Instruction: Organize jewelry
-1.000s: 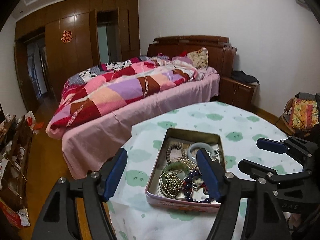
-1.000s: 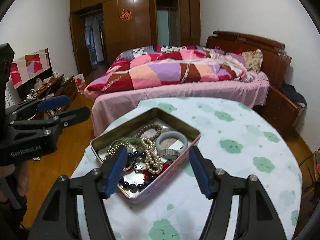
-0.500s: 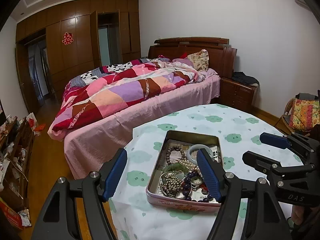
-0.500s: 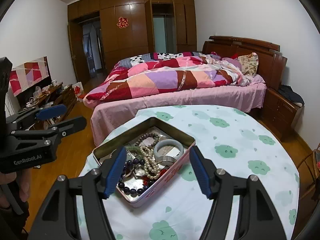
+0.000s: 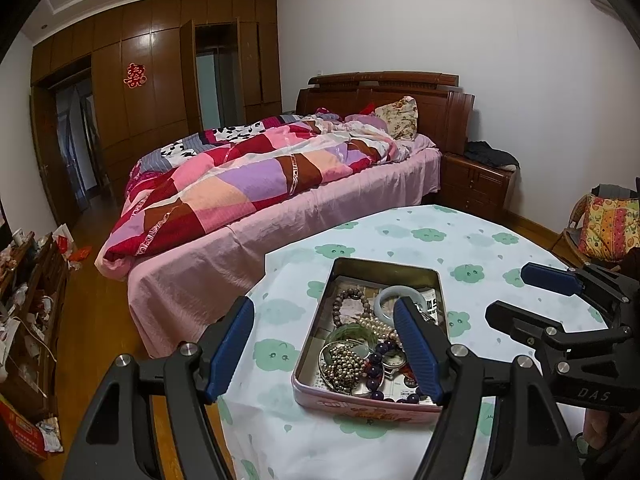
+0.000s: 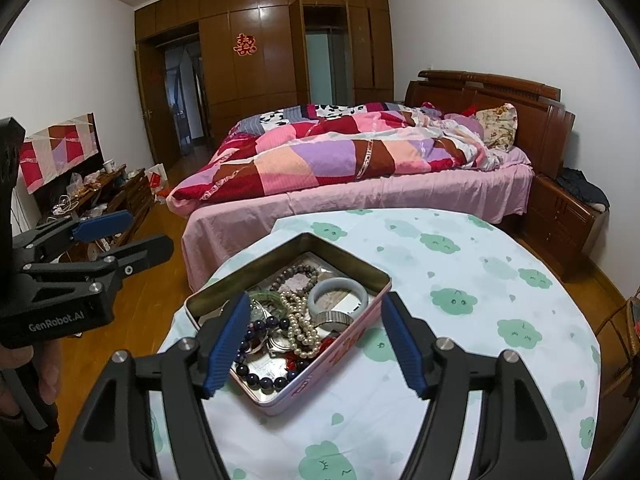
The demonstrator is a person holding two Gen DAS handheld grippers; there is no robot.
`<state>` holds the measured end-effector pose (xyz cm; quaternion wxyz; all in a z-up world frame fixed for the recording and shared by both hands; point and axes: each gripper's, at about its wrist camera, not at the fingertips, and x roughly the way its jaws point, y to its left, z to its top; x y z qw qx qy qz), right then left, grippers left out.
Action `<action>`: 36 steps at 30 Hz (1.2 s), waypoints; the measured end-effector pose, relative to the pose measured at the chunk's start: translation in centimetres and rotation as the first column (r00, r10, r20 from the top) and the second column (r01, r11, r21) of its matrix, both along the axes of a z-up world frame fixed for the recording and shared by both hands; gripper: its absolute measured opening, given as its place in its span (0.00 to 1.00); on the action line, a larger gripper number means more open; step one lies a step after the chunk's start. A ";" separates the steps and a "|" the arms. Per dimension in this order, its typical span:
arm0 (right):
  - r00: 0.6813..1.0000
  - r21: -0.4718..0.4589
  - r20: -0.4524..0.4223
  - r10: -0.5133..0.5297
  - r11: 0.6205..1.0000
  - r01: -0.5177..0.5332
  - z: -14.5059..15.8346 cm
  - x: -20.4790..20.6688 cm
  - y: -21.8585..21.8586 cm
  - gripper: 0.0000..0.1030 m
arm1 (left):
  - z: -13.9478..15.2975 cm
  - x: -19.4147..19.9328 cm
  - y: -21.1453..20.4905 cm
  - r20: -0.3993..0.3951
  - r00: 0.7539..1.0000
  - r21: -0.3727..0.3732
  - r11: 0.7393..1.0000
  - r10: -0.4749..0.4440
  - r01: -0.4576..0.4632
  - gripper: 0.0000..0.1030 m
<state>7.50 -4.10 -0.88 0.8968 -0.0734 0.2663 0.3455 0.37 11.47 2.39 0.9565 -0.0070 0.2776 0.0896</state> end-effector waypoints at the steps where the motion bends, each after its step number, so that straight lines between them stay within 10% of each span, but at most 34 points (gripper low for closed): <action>1: 1.000 0.000 0.001 0.000 1.000 0.000 0.0 0.0 0.0 0.69 | 0.0 0.0 0.0 -0.001 1.000 0.001 1.000 0.002 -0.002 0.70; 36: 1.000 -0.010 -0.002 0.004 1.000 -0.004 -1.0 -0.1 -0.3 0.73 | -1.1 0.9 0.8 -0.042 0.999 -0.031 0.999 0.026 -0.027 0.70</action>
